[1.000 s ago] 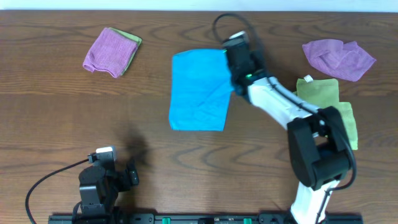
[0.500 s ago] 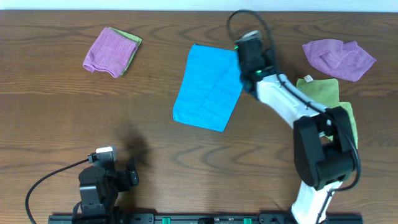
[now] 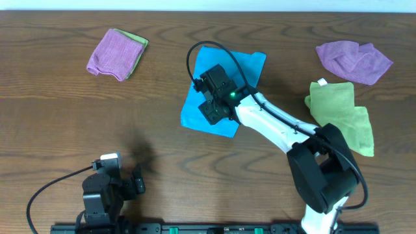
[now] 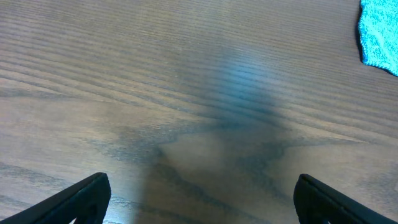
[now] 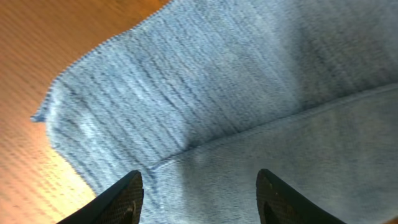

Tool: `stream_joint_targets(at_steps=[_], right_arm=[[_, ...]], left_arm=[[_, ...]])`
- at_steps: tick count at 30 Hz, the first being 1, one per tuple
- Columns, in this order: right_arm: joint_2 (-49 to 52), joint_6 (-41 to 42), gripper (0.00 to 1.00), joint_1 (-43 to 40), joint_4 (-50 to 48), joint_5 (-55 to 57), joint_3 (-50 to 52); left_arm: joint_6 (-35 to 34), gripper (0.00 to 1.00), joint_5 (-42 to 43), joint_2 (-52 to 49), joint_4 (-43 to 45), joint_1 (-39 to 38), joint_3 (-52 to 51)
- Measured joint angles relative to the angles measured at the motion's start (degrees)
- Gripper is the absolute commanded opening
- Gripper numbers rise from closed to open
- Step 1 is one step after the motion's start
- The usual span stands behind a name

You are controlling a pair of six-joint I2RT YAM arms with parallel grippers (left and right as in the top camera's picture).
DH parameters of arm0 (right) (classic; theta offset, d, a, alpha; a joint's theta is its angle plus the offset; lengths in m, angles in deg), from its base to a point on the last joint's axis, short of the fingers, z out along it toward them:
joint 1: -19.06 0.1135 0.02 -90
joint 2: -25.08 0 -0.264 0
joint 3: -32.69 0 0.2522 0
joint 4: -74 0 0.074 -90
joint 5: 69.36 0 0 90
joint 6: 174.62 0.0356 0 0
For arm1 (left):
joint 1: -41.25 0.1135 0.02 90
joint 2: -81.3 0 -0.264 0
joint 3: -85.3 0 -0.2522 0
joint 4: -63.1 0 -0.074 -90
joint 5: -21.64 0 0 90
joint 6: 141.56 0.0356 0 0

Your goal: Fold the cloth

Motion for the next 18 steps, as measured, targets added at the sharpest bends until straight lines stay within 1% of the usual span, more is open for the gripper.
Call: stream_joint_targets(at_steps=[5,18], right_arm=[[0.0,0.9,0.58,-0.3,0.0,-2.4,0.0],[1.4,2.0,0.49,-0.7,0.0,-5.7,0.0]], left_arm=[[0.0,0.95,0.0,0.0,0.0,0.0,0.0],[0.0,0.95,0.0,0.0,0.0,0.0,0.0]])
